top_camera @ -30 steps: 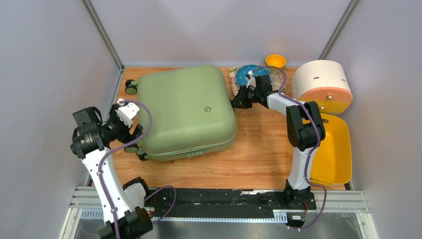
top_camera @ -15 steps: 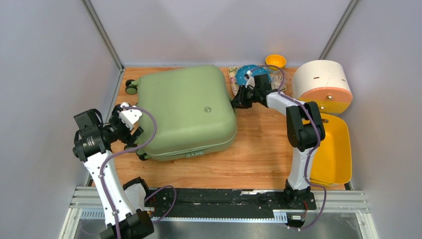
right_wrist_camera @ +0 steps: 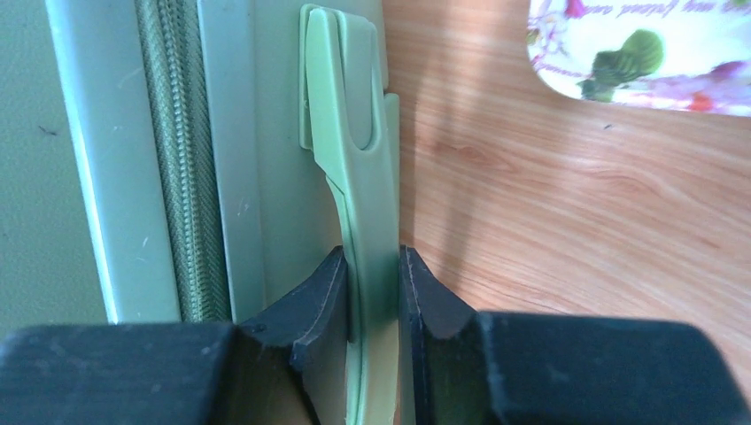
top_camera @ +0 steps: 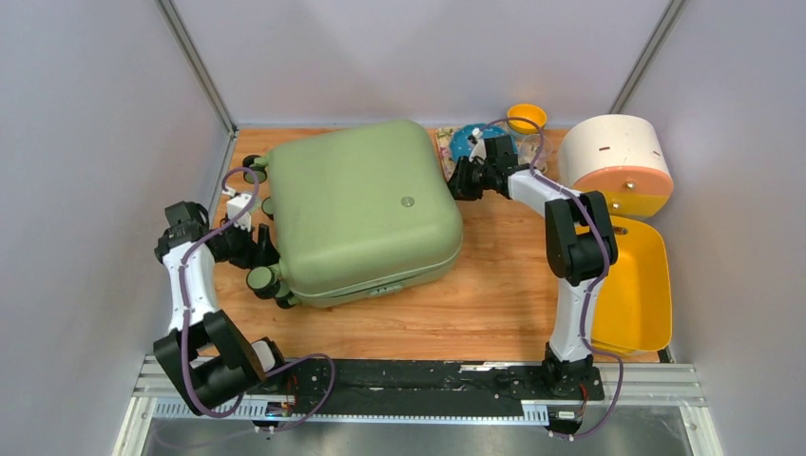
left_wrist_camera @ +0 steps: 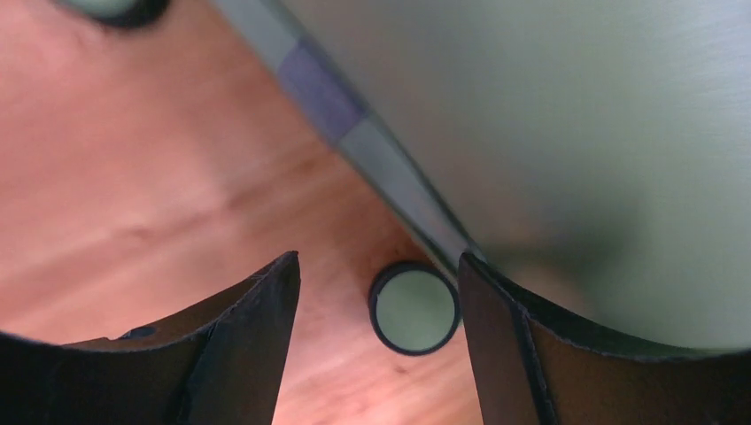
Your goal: Open, take out, and arrange the luggage
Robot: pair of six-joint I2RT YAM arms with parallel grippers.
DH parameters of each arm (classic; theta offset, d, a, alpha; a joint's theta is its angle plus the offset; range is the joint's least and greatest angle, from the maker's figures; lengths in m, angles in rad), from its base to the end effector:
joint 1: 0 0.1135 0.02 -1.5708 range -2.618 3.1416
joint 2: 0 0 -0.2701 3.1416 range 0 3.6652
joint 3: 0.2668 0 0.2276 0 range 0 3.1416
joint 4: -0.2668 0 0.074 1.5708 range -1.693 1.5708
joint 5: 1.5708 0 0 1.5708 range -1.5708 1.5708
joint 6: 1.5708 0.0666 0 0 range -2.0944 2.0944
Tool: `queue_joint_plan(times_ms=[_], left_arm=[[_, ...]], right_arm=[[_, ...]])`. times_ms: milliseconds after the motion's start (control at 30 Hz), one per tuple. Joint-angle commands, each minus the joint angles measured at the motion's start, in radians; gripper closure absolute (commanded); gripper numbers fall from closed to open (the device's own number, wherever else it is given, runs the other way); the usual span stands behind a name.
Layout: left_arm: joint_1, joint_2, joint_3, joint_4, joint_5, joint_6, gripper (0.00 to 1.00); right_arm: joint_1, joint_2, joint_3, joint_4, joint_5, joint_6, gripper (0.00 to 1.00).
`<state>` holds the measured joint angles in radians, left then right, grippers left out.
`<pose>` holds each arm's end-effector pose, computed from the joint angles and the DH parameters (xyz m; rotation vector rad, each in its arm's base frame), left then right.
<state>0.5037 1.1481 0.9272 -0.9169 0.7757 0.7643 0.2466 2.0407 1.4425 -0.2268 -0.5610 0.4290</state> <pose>0.1868 0.0497 0.2599 0.5059 2.2632 -0.4593 0.4239 0.1432 0.1845 -0.0517 2.4579 0.9808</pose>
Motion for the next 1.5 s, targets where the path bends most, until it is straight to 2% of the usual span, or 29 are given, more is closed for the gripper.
queue_joint_plan(times_ms=[0,33,67,100,133,167,233,367,633,800,933,1167,1300,1467], left_arm=[[-0.021,-0.028,-0.047,0.106,0.082,-0.504,0.25],[-0.019,-0.071,-0.059,0.212,0.100,-0.569,0.25],[-0.019,-0.095,-0.100,0.286,0.112,-0.729,0.25],[-0.017,-0.123,-0.129,0.365,0.112,-0.814,0.25],[-0.017,-0.170,-0.160,0.527,0.111,-0.882,0.25],[-0.021,-0.189,-0.216,0.608,0.111,-0.981,0.25],[-0.048,-0.205,-0.240,0.746,0.056,-1.025,0.28],[-0.076,-0.104,-0.182,0.770,-0.116,-0.997,0.36],[-0.139,0.134,-0.016,0.909,-0.236,-1.020,0.43],[-0.180,0.291,0.117,0.990,-0.265,-1.033,0.45],[-0.182,0.467,0.287,0.995,-0.263,-1.025,0.47],[-0.182,0.663,0.493,1.009,-0.265,-1.001,0.47],[-0.182,0.743,0.600,1.000,-0.242,-0.991,0.48],[-0.214,0.832,0.714,0.961,-0.188,-0.956,0.49]], right_arm=[[-0.017,-0.039,0.058,0.081,0.013,-0.006,1.00],[-0.017,-0.045,0.052,0.080,0.013,-0.006,1.00],[-0.015,-0.048,0.042,0.081,0.015,-0.006,1.00],[-0.015,-0.051,0.036,0.081,0.013,-0.007,1.00],[-0.017,-0.054,0.033,0.081,0.013,-0.010,1.00],[-0.013,-0.054,0.029,0.081,0.012,-0.012,1.00],[-0.010,-0.053,0.032,0.070,0.007,-0.019,1.00],[-0.007,-0.050,0.055,0.053,0.000,-0.033,1.00],[-0.006,-0.017,0.119,0.023,-0.020,-0.055,1.00],[-0.006,0.042,0.191,0.020,-0.013,-0.049,1.00],[-0.007,0.101,0.288,0.023,0.009,-0.038,1.00],[0.002,0.165,0.384,0.055,0.012,0.002,1.00],[0.017,0.139,0.349,0.060,-0.003,0.040,1.00],[0.040,0.061,0.213,0.089,0.001,0.037,1.00]])
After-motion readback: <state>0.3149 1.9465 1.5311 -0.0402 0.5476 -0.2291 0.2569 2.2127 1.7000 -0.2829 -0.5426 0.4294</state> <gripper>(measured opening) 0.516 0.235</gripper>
